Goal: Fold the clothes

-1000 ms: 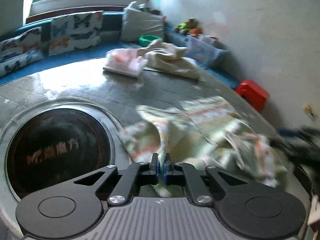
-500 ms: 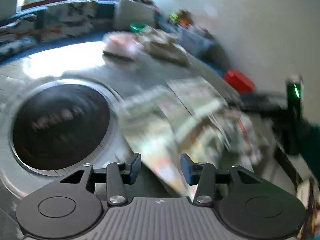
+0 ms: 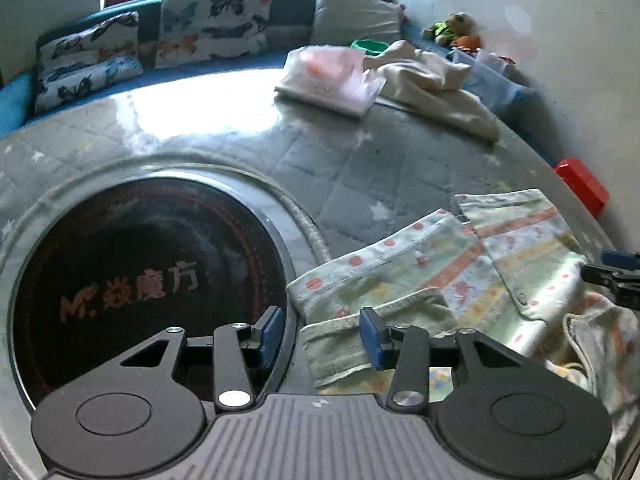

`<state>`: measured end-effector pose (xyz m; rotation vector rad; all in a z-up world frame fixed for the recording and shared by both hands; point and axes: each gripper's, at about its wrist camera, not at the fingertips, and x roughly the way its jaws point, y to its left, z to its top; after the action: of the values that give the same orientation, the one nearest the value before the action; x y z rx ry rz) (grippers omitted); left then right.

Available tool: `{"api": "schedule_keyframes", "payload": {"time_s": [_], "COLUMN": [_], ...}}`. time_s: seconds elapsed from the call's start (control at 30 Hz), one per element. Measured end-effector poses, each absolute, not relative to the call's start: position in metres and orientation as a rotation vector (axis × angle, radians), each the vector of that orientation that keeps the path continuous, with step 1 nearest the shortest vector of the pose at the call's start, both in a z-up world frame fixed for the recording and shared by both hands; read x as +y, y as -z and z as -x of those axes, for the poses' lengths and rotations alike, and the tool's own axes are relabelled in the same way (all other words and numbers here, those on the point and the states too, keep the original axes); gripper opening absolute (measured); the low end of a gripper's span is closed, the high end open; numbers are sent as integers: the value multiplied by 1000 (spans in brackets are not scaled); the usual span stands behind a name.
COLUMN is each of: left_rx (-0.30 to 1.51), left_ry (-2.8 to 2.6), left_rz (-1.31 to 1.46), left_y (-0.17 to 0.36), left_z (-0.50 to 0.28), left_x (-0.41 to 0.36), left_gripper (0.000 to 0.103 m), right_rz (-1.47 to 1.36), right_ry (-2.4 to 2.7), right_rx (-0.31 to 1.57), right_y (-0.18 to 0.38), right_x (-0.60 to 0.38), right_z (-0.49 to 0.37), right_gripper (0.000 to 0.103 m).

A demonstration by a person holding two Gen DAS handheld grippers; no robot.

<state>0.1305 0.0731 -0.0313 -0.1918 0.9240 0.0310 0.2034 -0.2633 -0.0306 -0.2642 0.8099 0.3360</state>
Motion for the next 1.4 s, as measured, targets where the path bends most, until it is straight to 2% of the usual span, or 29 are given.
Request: {"api": "schedule_keyframes", "payload": {"time_s": [0.03,0.17,0.3,0.37,0.7,1.4], "left_rx": [922,910,898,887,847,832], "left_ry": [-30,-17,-6,-13,-134,-537], "left_rz": [190,180,197,180,182,91], "left_y": [32,35,34,33,30,26], "left_z": [-131,-134,-137,-136,-128,-96], "left_x": [72,65,62,60,97,257], "left_gripper": [45,32,13,11,10,12], "right_rz": [266,256,257,257,258,377], "right_ry": [-336,-336,-337,-347,-416,-769], "right_rx": [811,825,829,833,850,766], "right_y": [32,35,37,38,41,42], "right_x": [-264,-267,-265,-261,-234,-27], "right_z": [-204,-210,-212,-212,-206,-183], "right_gripper": [58,59,59,60,62,64]}}
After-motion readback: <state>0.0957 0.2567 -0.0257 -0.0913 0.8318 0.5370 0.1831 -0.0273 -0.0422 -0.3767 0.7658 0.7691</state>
